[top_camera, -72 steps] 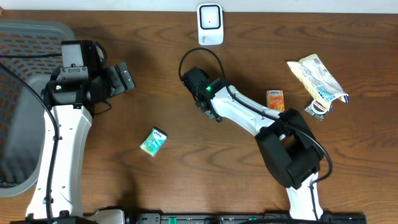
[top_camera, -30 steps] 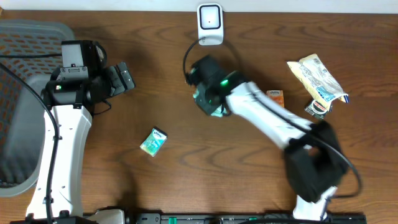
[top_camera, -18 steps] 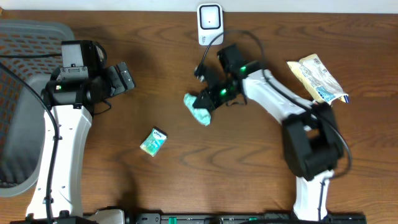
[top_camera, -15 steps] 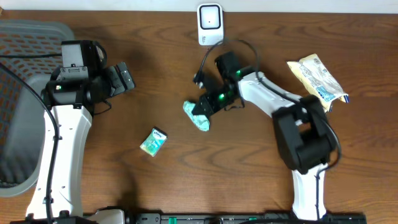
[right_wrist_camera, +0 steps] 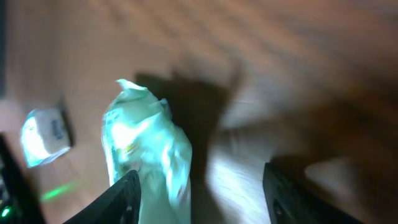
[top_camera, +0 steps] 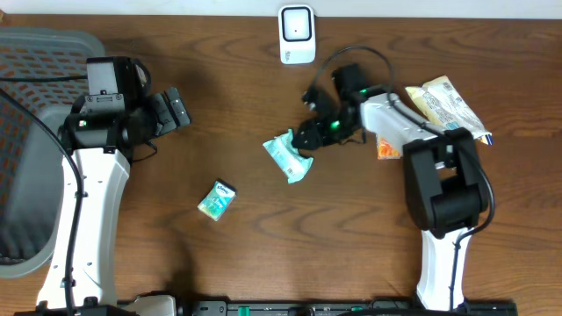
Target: Scan the item barcode
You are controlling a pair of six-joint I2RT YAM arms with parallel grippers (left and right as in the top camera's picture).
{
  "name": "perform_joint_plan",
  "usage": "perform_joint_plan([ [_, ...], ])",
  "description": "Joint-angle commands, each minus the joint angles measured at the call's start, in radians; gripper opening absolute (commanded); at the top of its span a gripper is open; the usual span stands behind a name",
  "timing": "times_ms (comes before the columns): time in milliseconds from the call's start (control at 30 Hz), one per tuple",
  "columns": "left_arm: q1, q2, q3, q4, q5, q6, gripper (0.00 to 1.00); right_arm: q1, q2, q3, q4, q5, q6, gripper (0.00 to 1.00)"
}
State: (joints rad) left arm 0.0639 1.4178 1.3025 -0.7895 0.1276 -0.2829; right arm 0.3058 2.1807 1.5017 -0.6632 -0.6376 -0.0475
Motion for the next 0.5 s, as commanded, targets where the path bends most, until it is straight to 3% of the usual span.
perform_joint_plan([
  [0, 0.003, 0.002, 0.006, -0.003, -0.009, 0.017, 0.98, -0.045, -0.034, 0.040, -0.044, 0.113, 0.008, 0.58],
  [167, 0.003, 0.002, 0.006, -0.003, -0.009, 0.017, 0.98, -0.032, -0.104, 0.100, -0.118, 0.112, -0.023, 0.45],
  [267, 0.003, 0.002, 0.006, -0.003, -0.009, 0.017, 0.97, 0.020, -0.131, 0.102, -0.126, 0.114, -0.040, 0.25],
  [333, 0.003, 0.002, 0.006, -0.003, -0.009, 0.017, 0.98, 0.055, -0.131, 0.101, -0.126, 0.116, -0.036, 0.04],
  [467, 0.003, 0.002, 0.006, -0.003, -0.009, 0.017, 0.98, 0.133, -0.117, 0.097, -0.120, 0.216, 0.053, 0.01],
])
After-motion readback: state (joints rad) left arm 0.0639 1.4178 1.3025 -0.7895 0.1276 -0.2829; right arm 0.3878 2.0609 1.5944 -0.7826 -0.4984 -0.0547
